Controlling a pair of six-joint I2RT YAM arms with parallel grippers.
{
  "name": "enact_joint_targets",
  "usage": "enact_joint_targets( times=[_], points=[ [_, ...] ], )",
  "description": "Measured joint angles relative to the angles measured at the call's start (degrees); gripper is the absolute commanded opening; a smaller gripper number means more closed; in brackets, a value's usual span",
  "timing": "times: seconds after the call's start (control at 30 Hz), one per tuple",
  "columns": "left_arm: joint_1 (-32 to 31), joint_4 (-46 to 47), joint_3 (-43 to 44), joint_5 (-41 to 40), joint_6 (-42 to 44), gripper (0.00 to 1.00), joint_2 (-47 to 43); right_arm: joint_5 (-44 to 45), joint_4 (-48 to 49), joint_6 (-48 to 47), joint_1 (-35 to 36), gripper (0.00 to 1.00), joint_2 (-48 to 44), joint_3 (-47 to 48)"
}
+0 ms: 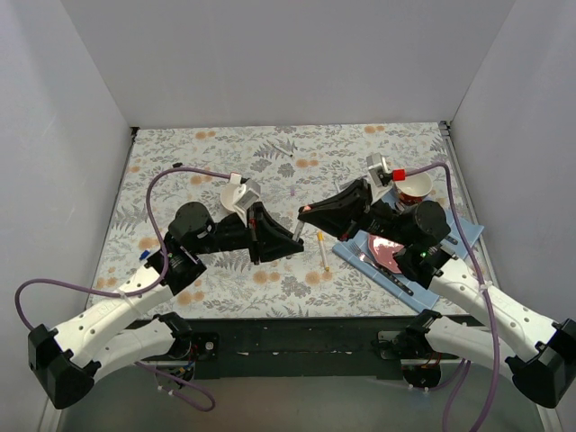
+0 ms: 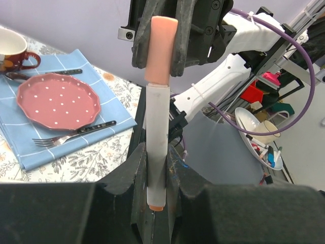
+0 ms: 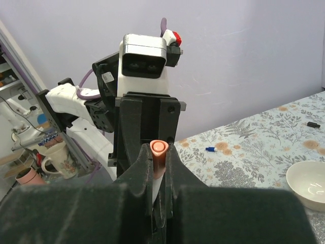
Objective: Insert the pens into the pen caps
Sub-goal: Push the cap all the way onto the barrel until it clicks
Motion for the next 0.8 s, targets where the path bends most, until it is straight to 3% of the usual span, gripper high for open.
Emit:
enact_joint_targets(
  times=[0.27,0.53,0.8],
  points=[
    [0.0,-1.6,0.9,0.6,0.7,0.0,3.0,2.5,7.5,4.1,-0.6,0.01,-0.1,-6.0],
    [0.0,-7.5,5.3,1.2,3.4,0.0,6.2,6.6,8.0,4.2,-0.6,0.01,-2.4,-9.1],
    [4.5,-6.2,5.7,9.9,1.1,0.0,8.7,7.7,7.8,3.0,-0.7,0.01,-3.4,-10.5]
  ],
)
